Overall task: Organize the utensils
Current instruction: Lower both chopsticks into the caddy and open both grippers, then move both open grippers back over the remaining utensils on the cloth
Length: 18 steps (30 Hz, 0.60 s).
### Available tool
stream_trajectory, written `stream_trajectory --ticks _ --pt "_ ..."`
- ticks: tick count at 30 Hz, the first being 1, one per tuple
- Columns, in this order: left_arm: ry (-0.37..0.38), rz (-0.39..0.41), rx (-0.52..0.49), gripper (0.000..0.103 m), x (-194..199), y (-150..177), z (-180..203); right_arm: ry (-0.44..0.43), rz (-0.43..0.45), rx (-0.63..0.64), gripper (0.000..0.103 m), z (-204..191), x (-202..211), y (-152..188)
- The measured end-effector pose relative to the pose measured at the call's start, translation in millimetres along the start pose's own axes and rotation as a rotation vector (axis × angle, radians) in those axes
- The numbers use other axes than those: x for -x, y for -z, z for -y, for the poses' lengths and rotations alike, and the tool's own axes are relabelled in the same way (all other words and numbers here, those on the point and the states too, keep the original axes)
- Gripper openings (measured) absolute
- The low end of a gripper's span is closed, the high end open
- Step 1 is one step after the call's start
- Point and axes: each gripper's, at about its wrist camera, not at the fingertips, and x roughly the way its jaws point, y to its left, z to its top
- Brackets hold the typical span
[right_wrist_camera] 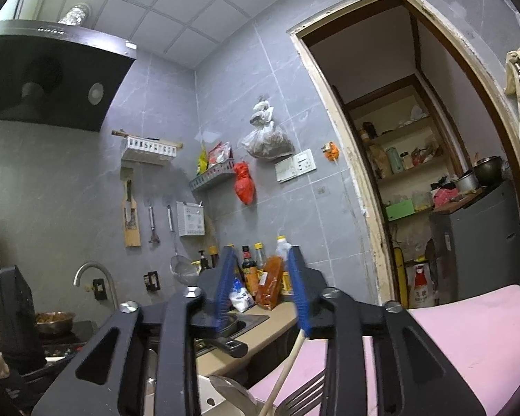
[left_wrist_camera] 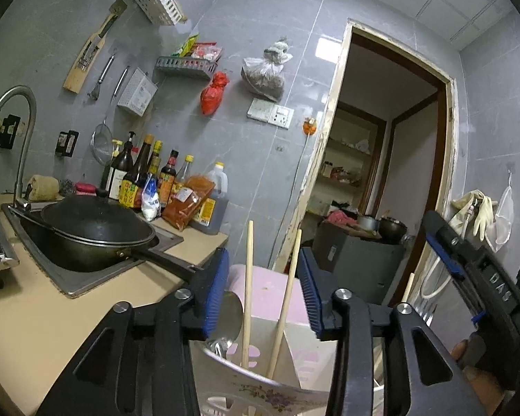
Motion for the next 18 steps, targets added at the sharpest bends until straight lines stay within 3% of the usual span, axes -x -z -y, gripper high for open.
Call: stream_trajectory --ticks 4,6,8,12,14,18 --pt "-0.02 -0.004 -0.024 0.055 11.1 -5.1 5.5 0.024 -0.032 0.053 0.058 1.7 17.2 -7.9" --pt "-0.022 -0.007 -0.043 0.064 15.4 -6.9 10.6 0.05 -0.051 0.095 0.075 4.2 29.0 -12.5" --pt "-0.018 -0.022 -0.064 0.079 20.5 -9.4 18.3 0.071 -0.063 0.103 0.081 10.1 41.0 -18.7" --pt "-0.002 -0.04 -0.1 0.084 29.8 -8.6 34.8 0.119 -0.08 0.104 0.096 24.3 65.2 -30.7" --pt "0.001 -0.049 -0.123 0.095 35.5 -6.2 44.6 0.136 -0.082 0.105 0.103 29.3 75.3 -35.2" --pt "0.034 -0.052 -0.154 0.096 50.1 4.1 64.4 0.174 -0.093 0.127 0.103 37.2 100.8 -42.0"
